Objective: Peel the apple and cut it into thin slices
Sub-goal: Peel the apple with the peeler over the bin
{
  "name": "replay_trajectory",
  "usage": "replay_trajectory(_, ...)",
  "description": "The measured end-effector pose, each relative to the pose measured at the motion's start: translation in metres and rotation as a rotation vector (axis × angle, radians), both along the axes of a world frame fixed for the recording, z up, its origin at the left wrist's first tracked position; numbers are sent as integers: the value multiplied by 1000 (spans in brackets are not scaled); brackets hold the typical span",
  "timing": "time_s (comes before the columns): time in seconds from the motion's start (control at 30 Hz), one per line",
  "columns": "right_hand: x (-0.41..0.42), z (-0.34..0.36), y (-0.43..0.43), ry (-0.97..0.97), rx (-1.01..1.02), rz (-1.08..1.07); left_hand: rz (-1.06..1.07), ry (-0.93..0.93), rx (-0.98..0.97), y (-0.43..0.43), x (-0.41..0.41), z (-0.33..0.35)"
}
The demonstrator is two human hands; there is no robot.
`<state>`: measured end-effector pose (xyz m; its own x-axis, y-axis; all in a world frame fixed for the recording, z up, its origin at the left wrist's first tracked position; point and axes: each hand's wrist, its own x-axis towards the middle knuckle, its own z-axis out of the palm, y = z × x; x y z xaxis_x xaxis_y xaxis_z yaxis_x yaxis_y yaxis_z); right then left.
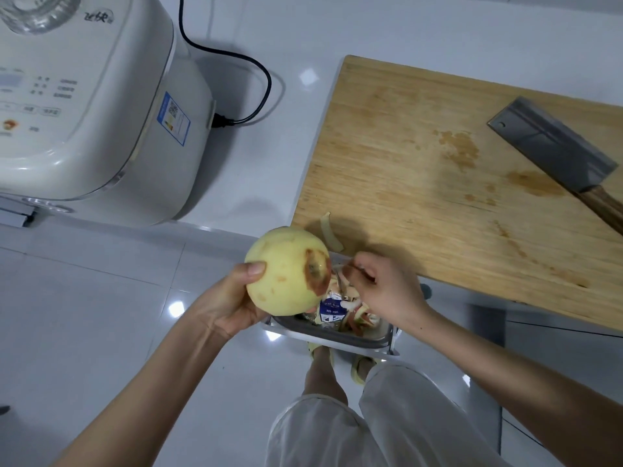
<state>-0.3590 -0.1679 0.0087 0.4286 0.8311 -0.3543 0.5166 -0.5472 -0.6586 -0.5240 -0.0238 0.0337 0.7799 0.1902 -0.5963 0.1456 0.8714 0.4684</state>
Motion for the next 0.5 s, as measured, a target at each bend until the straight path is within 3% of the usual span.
replay_trajectory(0.07,3,1,3,328,-71,-178,5,23,45,-4,0,-2)
replay_trajectory(0.17,3,10,8,1018,-249,-598,22,0,152,-9,0,-1)
replay_trajectory(0.27,-4,17,13,1413,-278,-693,-28,-28,319,-14,4,3)
replay_trajectory(0.33,-8,23,18,1499,-247,-735,-67,29,461,-21,8,7)
replay_trajectory(0.4,-8,20,20,1457,-216,-802,-131,78,594,-25,11,9)
replay_trajectory(0.5,-3,18,19,1339,-192,-855,-239,100,608,-27,8,12)
